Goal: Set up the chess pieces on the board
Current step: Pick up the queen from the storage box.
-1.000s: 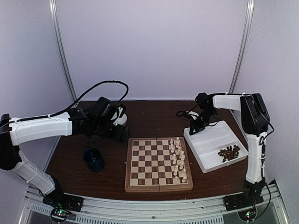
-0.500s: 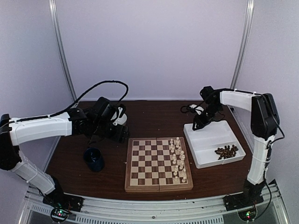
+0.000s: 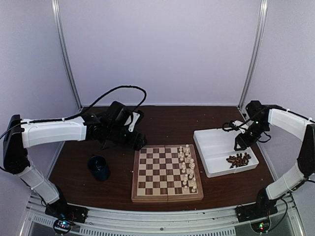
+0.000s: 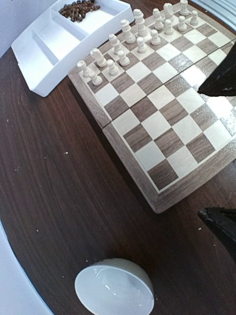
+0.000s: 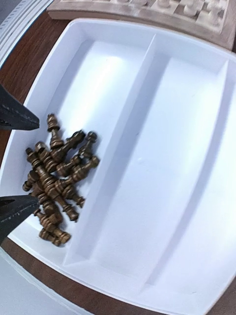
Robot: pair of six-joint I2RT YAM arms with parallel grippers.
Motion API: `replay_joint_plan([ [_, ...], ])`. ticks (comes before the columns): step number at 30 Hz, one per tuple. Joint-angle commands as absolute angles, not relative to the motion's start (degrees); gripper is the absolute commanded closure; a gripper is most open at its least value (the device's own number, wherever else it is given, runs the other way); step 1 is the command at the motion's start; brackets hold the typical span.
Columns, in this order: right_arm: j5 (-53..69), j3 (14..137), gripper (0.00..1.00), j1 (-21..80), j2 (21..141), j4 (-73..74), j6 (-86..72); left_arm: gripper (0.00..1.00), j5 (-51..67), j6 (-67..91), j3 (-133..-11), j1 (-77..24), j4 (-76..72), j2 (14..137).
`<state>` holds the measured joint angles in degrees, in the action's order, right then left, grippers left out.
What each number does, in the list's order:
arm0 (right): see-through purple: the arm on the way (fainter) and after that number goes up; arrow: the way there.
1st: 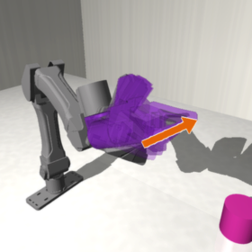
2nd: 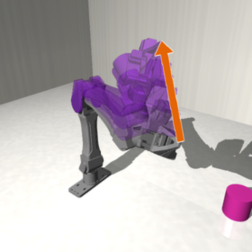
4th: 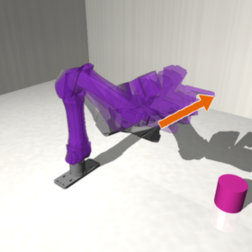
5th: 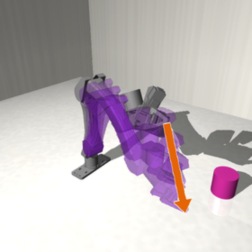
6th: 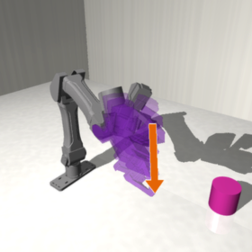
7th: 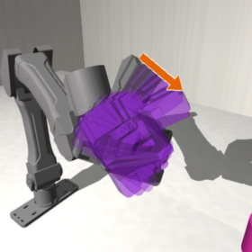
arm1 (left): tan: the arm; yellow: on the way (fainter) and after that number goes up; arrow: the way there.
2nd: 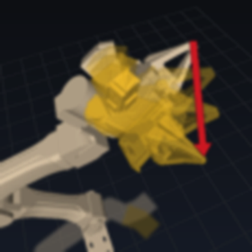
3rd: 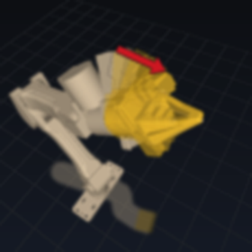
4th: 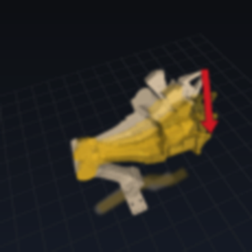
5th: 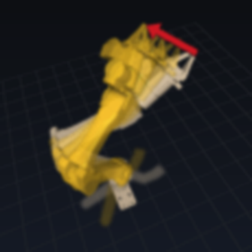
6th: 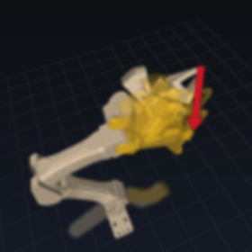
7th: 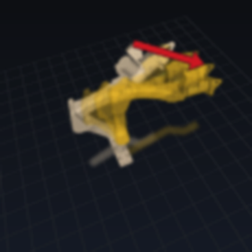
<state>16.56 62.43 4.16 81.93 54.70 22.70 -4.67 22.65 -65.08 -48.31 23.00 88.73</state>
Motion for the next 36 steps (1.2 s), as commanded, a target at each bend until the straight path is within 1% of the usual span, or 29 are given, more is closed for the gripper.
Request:
replay_joint_plan([
  [1,9.33,58.83,0.53,0.85,79.15,55.09,22.61,0.23,-1.25,22.56,-66.48,-47.99,17.88,89.75],
  [7,7.41,57.70,0.59,-2.39,82.68,55.11,22.45,0.25,-0.01,23.66,-66.51,-47.99,18.60,90.86],
  [11,8.77,57.77,0.64,-2.55,86.04,54.56,22.45,0.25,-0.15,24.54,-65.54,-47.99,18.08,90.15],
  [20,9.56,56.69,0.70,-2.55,91.04,52.30,22.14,0.25,0.00,24.85,-64.75,-47.98,17.60,89.55],
  [30,9.09,56.71,0.67,-2.55,95.36,51.19,22.20,0.25,0.00,25.71,-65.11,-47.99,17.67,91.07],
  [34,8.78,56.64,0.62,-2.55,96.85,50.55,21.94,0.25,0.00,26.10,-65.13,-47.99,17.57,91.40],
  [36,9.46,57.09,0.61,-2.50,97.29,50.87,21.89,0.25,0.00,26.19,-65.13,-47.99,17.36,91.49],
])
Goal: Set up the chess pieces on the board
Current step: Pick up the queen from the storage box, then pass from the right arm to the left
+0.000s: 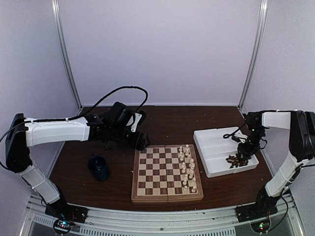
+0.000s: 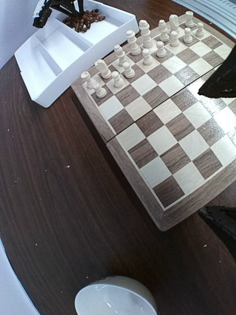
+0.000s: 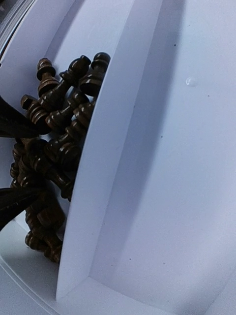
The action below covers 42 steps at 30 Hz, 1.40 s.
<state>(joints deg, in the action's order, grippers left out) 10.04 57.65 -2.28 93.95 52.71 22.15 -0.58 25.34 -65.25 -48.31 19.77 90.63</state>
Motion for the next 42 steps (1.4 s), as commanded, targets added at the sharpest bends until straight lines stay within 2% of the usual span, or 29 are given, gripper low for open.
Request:
replay_joint_plan([
  [1,9.70,57.31,0.61,-2.47,97.45,51.07,21.82,0.25,1.53,26.19,-65.20,-47.99,17.27,91.49],
  [7,10.68,57.90,0.59,-1.82,96.74,52.35,22.37,0.25,2.10,26.15,-65.30,-47.99,16.96,91.58],
  [16,2.30,56.35,0.62,-1.49,99.51,52.23,21.97,0.25,2.28,26.63,-64.12,-47.99,16.08,91.50],
  [21,2.33,56.28,0.60,-1.49,100.32,53.48,22.52,0.25,2.29,26.63,-63.90,-47.94,15.87,91.41],
  [27,4.08,56.51,0.77,-1.48,95.22,54.18,22.13,0.26,2.59,26.72,-63.89,-47.98,15.30,91.71],
  [35,12.69,58.26,0.83,-1.49,81.65,57.38,24.15,0.25,6.47,26.02,-65.42,-47.99,13.46,92.55],
  [42,16.63,56.52,0.85,-1.47,78.09,56.64,26.31,0.26,11.32,26.46,-69.91,-48.92,11.71,95.84],
])
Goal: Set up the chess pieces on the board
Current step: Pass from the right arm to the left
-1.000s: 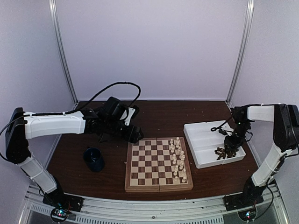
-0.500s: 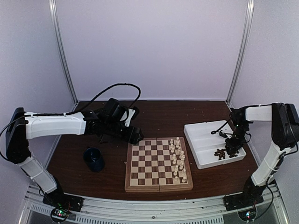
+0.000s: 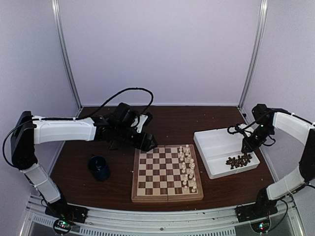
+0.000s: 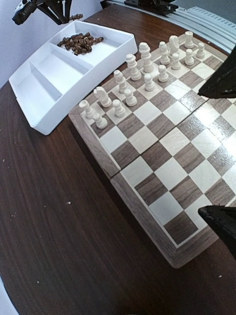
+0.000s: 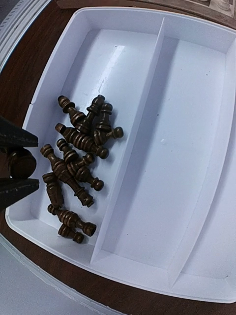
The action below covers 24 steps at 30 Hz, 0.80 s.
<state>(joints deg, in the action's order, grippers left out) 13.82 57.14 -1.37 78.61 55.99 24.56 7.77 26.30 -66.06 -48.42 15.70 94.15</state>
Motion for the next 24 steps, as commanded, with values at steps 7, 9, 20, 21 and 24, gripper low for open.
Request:
replay_joint_plan([
  [7,23.51,56.97,0.86,-1.49,75.15,54.21,24.44,0.28,14.60,26.81,-72.70,-51.08,8.68,98.14],
  [9,26.33,57.00,0.87,-1.49,73.58,52.48,22.88,0.28,14.58,25.67,-73.70,-53.03,7.09,98.79],
  [20,55.04,65.03,0.88,-1.54,76.66,47.12,2.01,0.34,-11.56,3.68,-73.89,-68.56,-19.03,101.72],
  [21,57.74,65.61,0.88,-1.43,77.85,47.34,0.37,0.34,-12.10,-0.56,-73.76,-69.42,-22.42,102.11],
  [24,63.42,66.32,0.89,-1.41,81.15,48.19,-4.17,0.35,-11.75,-6.42,-78.94,-69.78,-21.15,105.26],
])
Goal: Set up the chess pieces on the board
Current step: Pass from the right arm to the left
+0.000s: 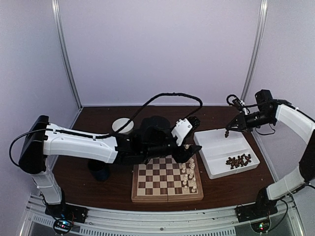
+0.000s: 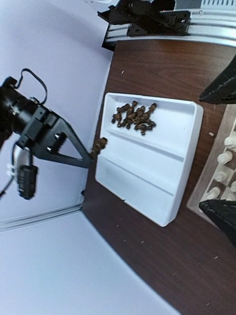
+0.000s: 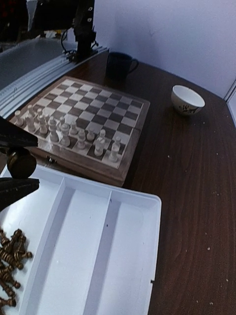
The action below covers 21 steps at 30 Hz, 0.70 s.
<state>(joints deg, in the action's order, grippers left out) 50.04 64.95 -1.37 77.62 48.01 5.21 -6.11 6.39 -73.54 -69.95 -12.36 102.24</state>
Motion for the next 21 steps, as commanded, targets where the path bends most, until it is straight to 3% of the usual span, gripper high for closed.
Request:
replay_joint_plan([
  [1,64.82,66.05,0.89,-1.41,81.76,47.96,-5.53,0.36,-11.01,-8.04,-80.58,-69.83,-19.97,106.52],
  [10,73.11,58.23,0.90,-1.41,80.52,34.62,-22.81,0.38,-2.88,-22.13,-89.78,-69.91,-17.55,114.76],
  [21,76.61,52.54,0.90,-1.41,78.71,22.87,-34.38,0.47,-0.66,-24.17,-100.63,-69.92,-10.77,121.76],
])
